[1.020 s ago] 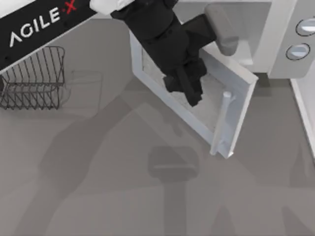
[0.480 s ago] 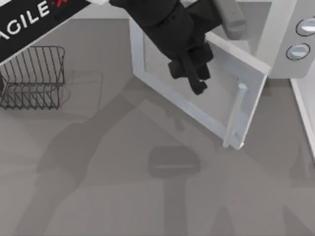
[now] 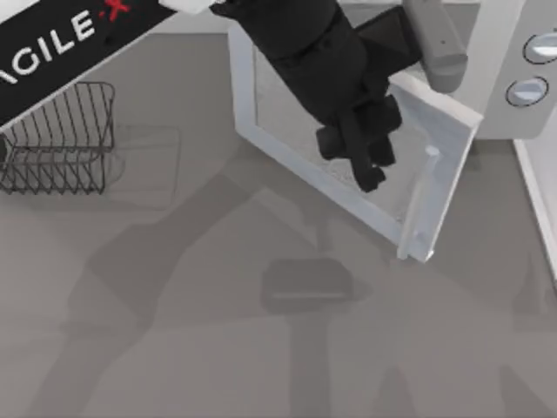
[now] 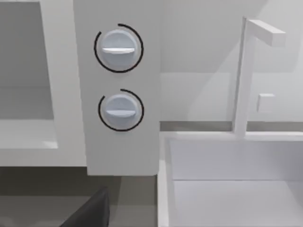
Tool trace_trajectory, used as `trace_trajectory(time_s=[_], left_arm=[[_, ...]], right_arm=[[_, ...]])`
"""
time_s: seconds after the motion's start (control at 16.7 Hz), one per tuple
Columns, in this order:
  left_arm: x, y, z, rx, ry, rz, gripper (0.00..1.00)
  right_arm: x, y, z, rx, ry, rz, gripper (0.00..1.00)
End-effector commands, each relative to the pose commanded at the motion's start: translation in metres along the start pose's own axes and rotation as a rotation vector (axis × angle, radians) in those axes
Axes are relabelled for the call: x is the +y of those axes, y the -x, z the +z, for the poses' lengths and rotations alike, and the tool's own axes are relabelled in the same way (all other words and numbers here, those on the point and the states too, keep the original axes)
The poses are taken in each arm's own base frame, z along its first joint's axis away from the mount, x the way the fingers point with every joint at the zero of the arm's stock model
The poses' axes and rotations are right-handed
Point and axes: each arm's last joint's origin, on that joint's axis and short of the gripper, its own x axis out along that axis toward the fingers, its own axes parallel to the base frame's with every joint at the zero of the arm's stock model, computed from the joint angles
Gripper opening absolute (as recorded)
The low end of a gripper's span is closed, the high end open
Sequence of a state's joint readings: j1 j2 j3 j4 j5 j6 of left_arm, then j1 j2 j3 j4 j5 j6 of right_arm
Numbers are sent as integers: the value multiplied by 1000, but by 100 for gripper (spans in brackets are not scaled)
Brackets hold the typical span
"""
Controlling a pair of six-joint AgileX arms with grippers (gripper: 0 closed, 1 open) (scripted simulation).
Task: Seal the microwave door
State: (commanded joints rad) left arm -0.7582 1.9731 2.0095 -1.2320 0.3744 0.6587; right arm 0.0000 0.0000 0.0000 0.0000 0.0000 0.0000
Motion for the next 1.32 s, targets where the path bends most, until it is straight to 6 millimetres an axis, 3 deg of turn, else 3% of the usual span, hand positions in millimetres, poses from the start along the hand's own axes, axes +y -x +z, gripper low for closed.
trace_trajectory(time_s=[0.3, 0.6, 1.02, 1.32], left_arm=[[31, -15, -1, -9, 67, 81, 0], [27, -18, 0, 0, 65, 64, 0], [24, -52, -1, 96, 118, -30, 0], [27, -26, 16, -6, 65, 73, 0]], right_arm=[[0, 0, 0, 0, 0, 0, 100], [0, 0, 0, 0, 0, 0, 100], [0, 0, 0, 0, 0, 0, 100], [0, 0, 0, 0, 0, 0, 100]])
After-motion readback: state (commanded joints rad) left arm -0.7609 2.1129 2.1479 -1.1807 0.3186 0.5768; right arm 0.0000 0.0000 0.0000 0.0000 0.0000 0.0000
